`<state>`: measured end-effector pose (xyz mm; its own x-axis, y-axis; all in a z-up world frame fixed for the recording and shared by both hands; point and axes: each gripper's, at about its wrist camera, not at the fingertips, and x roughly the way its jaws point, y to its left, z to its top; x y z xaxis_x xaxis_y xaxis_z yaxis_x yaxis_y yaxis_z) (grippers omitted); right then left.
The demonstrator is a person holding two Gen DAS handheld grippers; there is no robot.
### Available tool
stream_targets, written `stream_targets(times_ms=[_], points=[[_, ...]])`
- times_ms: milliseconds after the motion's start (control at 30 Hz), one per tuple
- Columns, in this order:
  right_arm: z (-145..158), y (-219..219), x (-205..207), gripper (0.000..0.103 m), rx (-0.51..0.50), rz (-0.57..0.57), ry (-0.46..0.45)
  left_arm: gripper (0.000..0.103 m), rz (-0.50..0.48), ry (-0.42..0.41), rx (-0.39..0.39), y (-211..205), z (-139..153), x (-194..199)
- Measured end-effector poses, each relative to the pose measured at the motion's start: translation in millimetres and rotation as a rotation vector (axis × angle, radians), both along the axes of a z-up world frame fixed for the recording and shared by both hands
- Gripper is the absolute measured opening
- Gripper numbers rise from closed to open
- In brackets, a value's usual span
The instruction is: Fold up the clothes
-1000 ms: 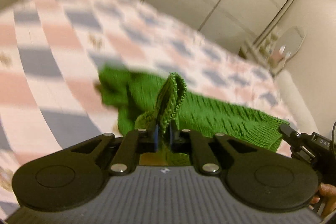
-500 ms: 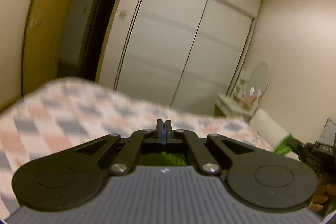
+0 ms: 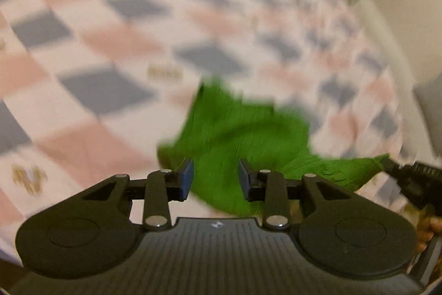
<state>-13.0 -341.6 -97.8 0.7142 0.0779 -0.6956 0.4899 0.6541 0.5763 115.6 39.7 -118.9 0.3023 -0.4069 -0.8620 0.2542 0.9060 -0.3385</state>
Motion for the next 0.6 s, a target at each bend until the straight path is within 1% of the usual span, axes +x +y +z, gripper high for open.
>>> stream_targets(times_ms=[33, 67, 133, 167, 233, 267, 333, 433, 500, 533, 600], points=[[-15, -3, -4, 0.006, -0.002, -0.027, 0.060, 0.029, -0.022, 0.047, 0.021, -7, -21, 3], [-31, -8, -9, 0.006, 0.014, -0.061, 0.106, 0.029, -0.048, 0.070, 0.037, -15, -33, 6], [-52, -17, -24, 0.009, 0.047, -0.106, 0.153, 0.033, -0.107, 0.069, 0.065, -31, -48, 14], [-60, -18, -32, 0.011, 0.054, -0.119, 0.163, 0.034, -0.142, 0.057, 0.085, -42, -51, 17], [-70, -25, -36, 0.022, 0.058, -0.139, 0.176, 0.035, -0.229, 0.021, 0.127, -65, -56, 22], [-73, -29, -37, 0.023, 0.067, -0.146, 0.181, 0.036, -0.278, 0.003, 0.138, -77, -57, 26], [-83, -34, -40, 0.025, 0.084, -0.169, 0.200, 0.048, -0.371, -0.023, 0.150, -108, -62, 33], [-104, -43, -45, 0.029, 0.141, -0.214, 0.217, 0.049, -0.499, -0.075, 0.161, -154, -70, 45], [-118, -50, -49, 0.030, 0.192, -0.243, 0.230, 0.050, -0.564, -0.081, 0.171, -184, -84, 54], [-124, -54, -51, 0.030, 0.212, -0.252, 0.236, 0.050, -0.587, -0.079, 0.179, -197, -93, 59], [-137, -61, -57, 0.031, 0.263, -0.278, 0.256, 0.050, -0.604, -0.071, 0.200, -210, -106, 68]])
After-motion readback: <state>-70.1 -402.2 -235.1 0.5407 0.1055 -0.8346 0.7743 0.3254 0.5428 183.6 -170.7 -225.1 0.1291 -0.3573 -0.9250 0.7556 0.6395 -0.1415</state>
